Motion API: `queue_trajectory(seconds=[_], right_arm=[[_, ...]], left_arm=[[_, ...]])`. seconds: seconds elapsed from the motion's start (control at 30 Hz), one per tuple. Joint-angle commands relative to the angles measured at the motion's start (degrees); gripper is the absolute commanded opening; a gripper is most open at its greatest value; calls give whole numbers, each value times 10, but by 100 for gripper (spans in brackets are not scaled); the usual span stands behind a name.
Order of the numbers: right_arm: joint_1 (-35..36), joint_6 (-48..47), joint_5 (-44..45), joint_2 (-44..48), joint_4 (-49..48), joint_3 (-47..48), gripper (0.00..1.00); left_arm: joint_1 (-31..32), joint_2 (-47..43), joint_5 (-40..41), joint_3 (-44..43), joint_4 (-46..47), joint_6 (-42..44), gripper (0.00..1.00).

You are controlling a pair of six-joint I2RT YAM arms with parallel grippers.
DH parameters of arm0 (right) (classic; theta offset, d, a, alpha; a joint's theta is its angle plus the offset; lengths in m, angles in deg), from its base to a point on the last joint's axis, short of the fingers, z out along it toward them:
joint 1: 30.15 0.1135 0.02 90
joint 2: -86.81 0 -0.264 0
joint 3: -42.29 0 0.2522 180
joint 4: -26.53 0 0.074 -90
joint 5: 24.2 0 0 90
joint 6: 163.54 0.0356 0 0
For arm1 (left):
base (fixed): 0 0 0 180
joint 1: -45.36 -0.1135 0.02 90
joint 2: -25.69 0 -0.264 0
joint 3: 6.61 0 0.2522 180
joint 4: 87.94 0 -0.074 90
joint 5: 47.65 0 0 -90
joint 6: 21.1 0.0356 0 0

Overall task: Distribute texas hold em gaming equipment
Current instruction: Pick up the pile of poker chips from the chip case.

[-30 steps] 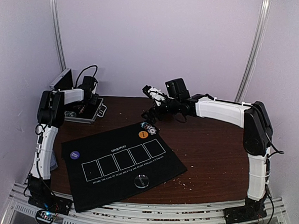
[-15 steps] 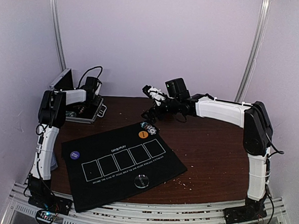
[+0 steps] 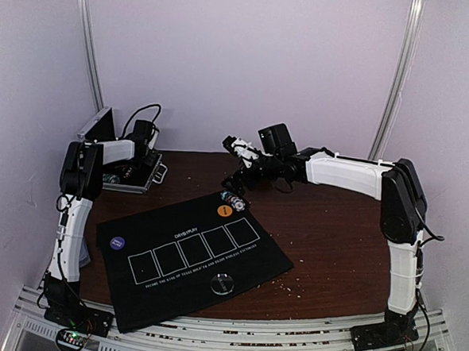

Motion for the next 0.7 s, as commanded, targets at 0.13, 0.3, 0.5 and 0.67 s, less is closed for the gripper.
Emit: queue_trajectory(seconds=[0.13,0.3,0.5,0.67], right_arm=[[-1,2,-7,-6,12,16,98],[-1,2,-7,-3,15,15,98],[-1,2,-3,2,12,5,98],[-1,3,-1,7,13,5,98]], left_arm=[[-15,24,-73,-30,-41,-55,55],[-20,44,-75,-61,-63,-75,53],[-23,53,-82,-70,-58,-77,37],[-24,24,-76,-55,-54,-82,0]])
